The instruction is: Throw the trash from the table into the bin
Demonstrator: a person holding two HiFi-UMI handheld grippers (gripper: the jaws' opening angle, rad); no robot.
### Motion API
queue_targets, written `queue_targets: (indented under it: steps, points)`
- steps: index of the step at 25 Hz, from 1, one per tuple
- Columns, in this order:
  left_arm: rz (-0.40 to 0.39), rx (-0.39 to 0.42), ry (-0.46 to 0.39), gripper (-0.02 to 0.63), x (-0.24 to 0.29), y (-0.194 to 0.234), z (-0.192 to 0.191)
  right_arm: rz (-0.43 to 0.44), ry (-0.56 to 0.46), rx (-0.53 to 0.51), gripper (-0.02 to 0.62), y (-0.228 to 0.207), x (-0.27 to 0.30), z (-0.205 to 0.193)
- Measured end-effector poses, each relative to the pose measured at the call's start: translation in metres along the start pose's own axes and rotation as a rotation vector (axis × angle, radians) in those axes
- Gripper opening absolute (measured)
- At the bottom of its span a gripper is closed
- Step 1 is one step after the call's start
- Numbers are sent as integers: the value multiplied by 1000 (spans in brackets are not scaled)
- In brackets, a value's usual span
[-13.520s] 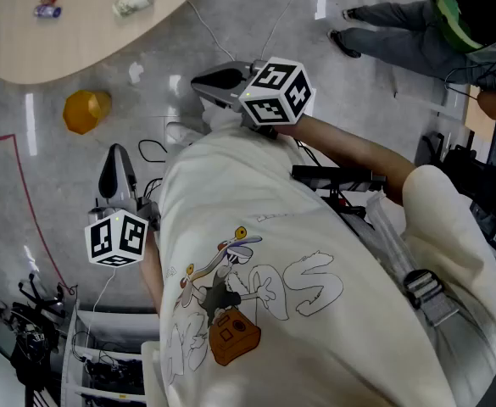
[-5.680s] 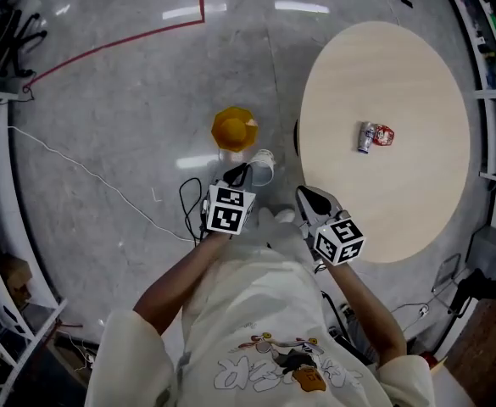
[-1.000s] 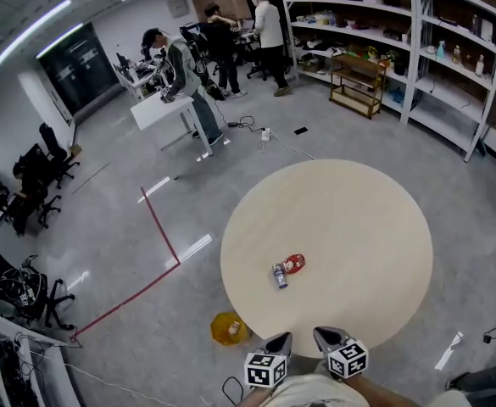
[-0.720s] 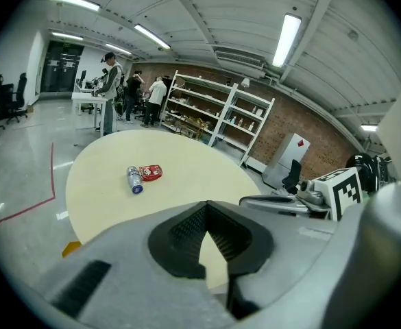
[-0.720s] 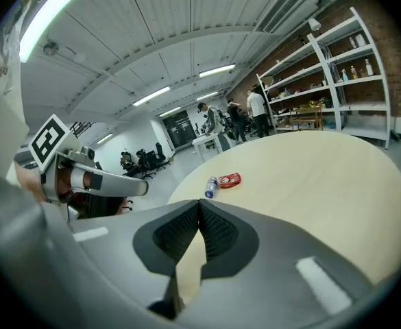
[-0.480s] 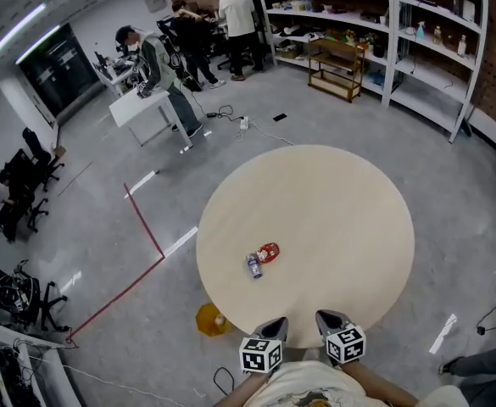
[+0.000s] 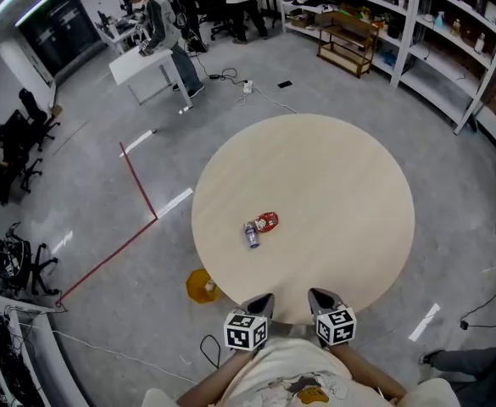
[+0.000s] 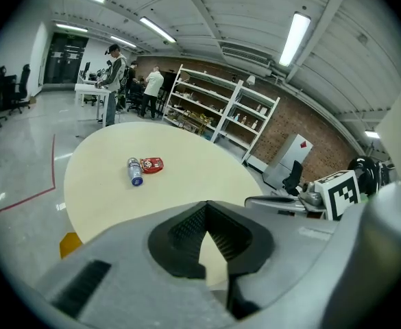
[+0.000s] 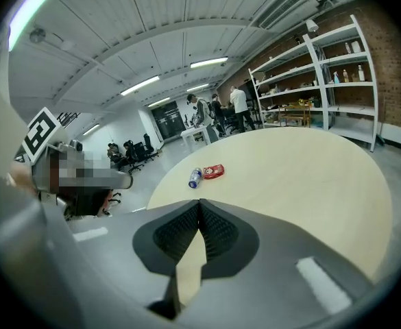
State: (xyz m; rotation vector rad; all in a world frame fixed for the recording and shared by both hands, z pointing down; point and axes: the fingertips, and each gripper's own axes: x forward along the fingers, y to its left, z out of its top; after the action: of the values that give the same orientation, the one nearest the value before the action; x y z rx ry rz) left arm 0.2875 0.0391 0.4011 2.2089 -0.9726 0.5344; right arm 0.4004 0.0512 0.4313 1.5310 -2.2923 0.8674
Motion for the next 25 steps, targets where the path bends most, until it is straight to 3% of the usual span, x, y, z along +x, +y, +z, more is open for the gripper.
queue_targets:
  steps: [7, 13, 25]
  points:
    - [-5, -10, 11, 6, -19, 31, 2, -10, 41, 24, 6, 25, 25, -7]
    - [12, -19, -48, 6, -36, 70, 28, 14, 42, -36, 6, 52, 58, 8]
    - [-14, -87, -81, 6, -59, 115, 48, 26, 115, -152, 6, 85, 115, 23]
